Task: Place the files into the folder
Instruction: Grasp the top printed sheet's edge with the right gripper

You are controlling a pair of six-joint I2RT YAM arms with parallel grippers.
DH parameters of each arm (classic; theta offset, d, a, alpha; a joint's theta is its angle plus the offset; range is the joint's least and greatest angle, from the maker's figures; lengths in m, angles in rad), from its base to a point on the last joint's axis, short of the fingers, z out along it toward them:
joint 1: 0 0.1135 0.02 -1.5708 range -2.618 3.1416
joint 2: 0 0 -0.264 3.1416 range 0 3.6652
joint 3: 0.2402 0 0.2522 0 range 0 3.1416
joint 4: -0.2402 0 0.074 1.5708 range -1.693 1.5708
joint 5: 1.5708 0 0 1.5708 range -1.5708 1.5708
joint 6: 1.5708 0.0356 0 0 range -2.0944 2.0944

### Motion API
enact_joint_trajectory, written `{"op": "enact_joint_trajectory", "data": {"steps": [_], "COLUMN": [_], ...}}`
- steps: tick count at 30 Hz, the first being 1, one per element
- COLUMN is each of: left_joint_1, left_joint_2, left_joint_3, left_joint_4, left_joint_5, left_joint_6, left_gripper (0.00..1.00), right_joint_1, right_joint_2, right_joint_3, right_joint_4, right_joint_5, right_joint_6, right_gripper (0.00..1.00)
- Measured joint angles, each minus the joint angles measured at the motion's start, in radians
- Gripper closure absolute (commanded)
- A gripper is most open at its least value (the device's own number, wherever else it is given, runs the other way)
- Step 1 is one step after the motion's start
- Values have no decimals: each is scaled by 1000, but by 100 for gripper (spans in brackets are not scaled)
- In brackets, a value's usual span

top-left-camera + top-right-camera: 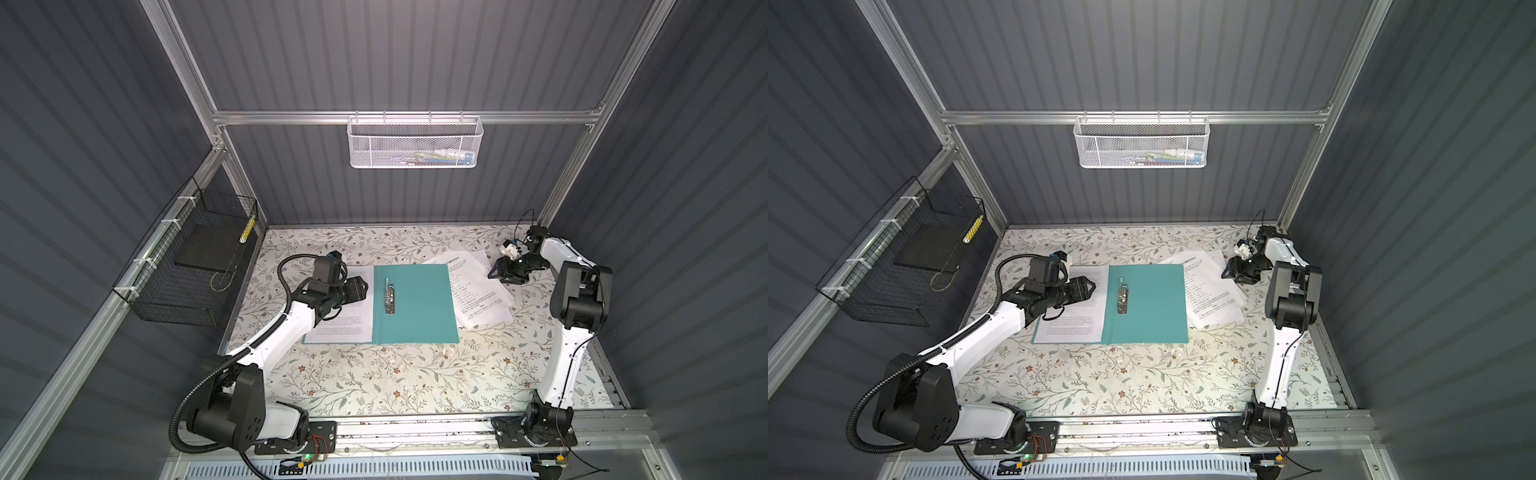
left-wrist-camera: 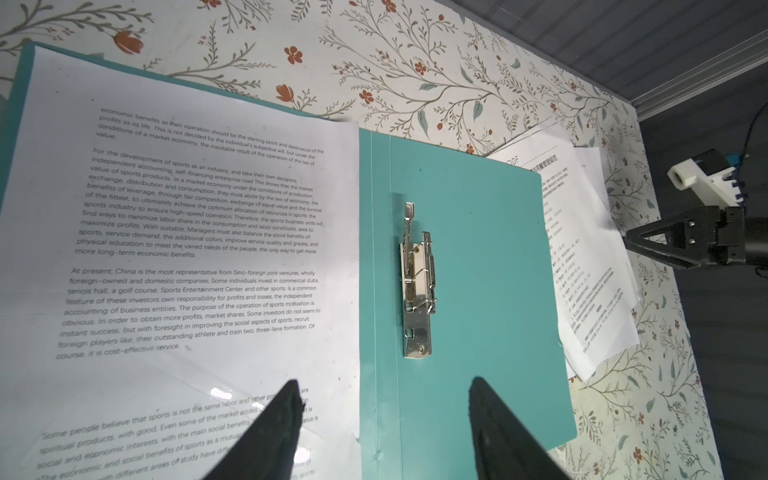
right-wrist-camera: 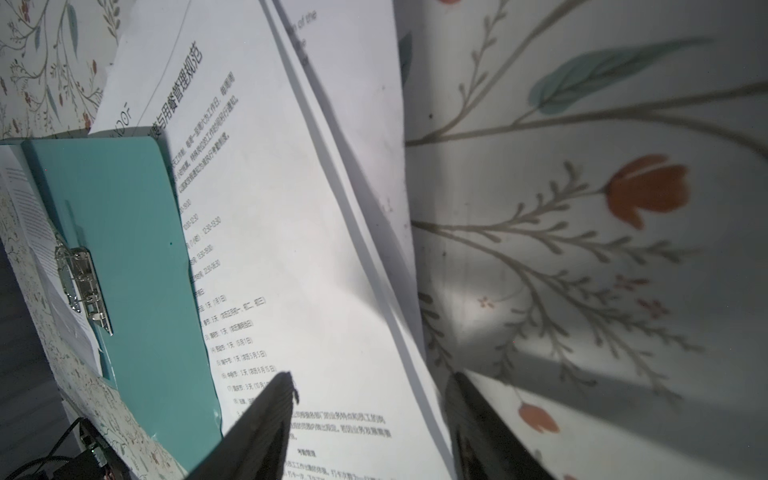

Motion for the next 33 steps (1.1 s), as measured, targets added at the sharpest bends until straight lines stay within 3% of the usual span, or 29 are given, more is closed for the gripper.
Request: {"op": "enact_joint_trajectory", "data": {"steps": [18, 33], "left_joint_1": [0, 0], "left_joint_2": [5, 13], "left_joint_3": [-34, -41], "left_joint_4": [1, 23], "left_joint_5": [0, 5], "left_joint_6": [0, 0], "left_gripper": [39, 39], "right_joint_1": [3, 29], "right_joint_2": [-14, -82], "right_joint_3": [-47, -82], "right_joint_4": [-1, -2], "right_joint_5": [-40, -41], "right_joint_6": [20, 31], "right_gripper": [61, 65]}}
